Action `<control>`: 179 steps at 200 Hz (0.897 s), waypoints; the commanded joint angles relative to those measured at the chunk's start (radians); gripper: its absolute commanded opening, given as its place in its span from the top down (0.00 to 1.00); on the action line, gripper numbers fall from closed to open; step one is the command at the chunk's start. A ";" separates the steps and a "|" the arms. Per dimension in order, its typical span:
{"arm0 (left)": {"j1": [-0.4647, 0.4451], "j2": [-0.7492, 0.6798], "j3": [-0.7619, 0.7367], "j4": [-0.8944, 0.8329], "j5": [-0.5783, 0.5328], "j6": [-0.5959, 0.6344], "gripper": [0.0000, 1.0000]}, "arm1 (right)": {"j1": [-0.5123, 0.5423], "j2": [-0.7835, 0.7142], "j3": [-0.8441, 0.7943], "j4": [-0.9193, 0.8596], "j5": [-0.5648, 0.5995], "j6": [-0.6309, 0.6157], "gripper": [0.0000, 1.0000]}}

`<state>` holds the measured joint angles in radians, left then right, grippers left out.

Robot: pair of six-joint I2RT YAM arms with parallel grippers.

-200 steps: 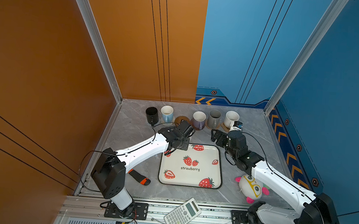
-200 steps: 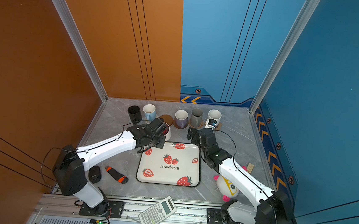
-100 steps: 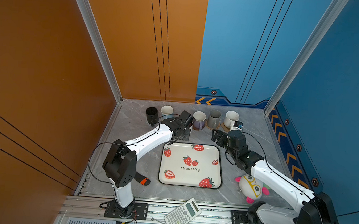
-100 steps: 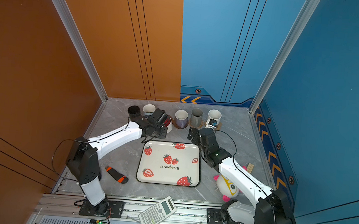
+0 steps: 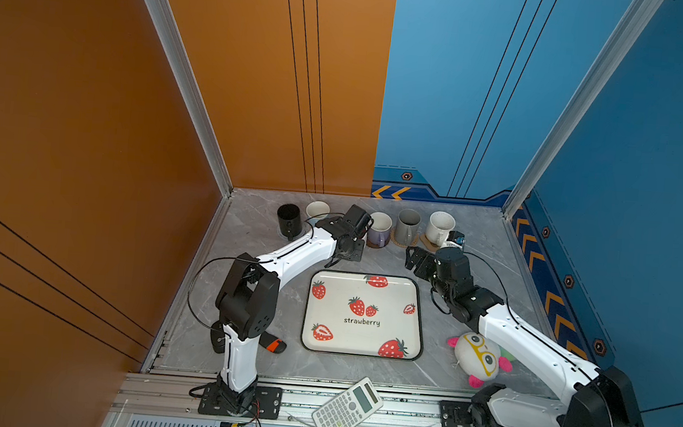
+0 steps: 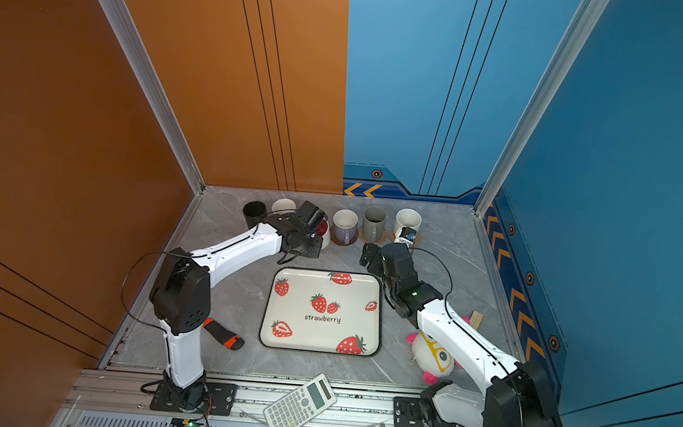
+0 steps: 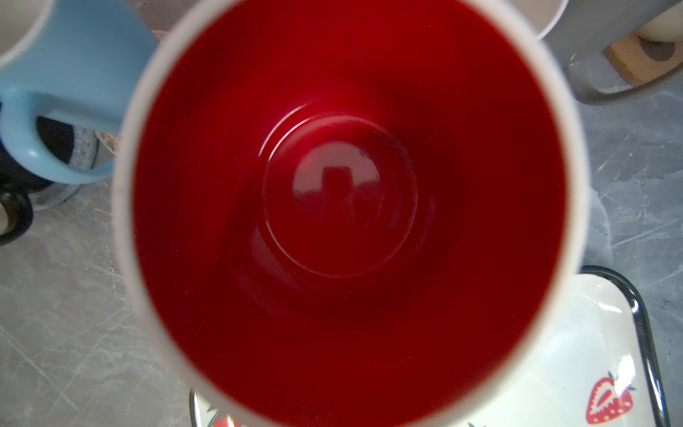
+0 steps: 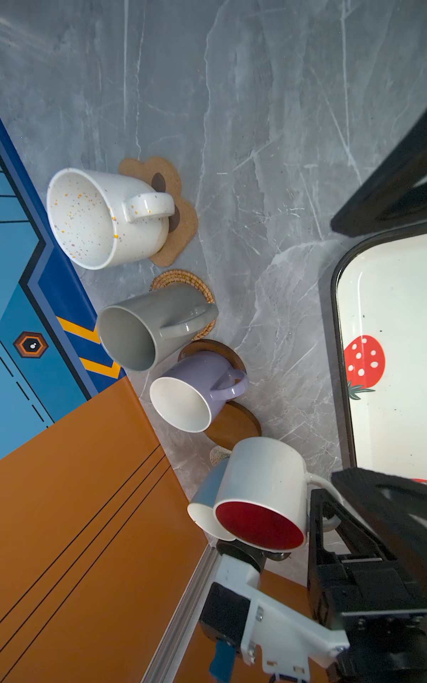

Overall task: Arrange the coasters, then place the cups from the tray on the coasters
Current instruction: 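Lower the red-lined mug onto the empty dark wooden coaster with the left gripper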

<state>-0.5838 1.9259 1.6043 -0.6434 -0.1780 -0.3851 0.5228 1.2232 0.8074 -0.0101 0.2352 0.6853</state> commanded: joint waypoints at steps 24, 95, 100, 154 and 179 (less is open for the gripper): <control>0.046 0.044 0.088 0.041 -0.018 0.030 1.00 | -0.012 -0.002 -0.008 -0.018 -0.013 -0.008 0.03; 0.109 0.130 0.197 0.039 0.042 0.050 1.00 | -0.023 0.045 0.015 -0.016 -0.036 -0.013 0.04; 0.110 0.138 0.207 0.038 0.046 0.051 1.00 | -0.023 0.045 0.016 -0.016 -0.036 -0.012 0.03; 0.122 0.241 0.344 -0.010 0.057 0.053 1.00 | -0.034 0.039 0.015 -0.028 -0.037 -0.015 0.03; 0.128 0.263 0.358 -0.011 0.054 0.039 1.00 | -0.038 0.030 0.004 -0.025 -0.036 -0.017 0.03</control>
<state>-0.4679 2.1834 1.9095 -0.6632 -0.1284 -0.3508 0.4923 1.2675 0.8078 -0.0101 0.2085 0.6849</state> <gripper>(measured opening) 0.170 0.965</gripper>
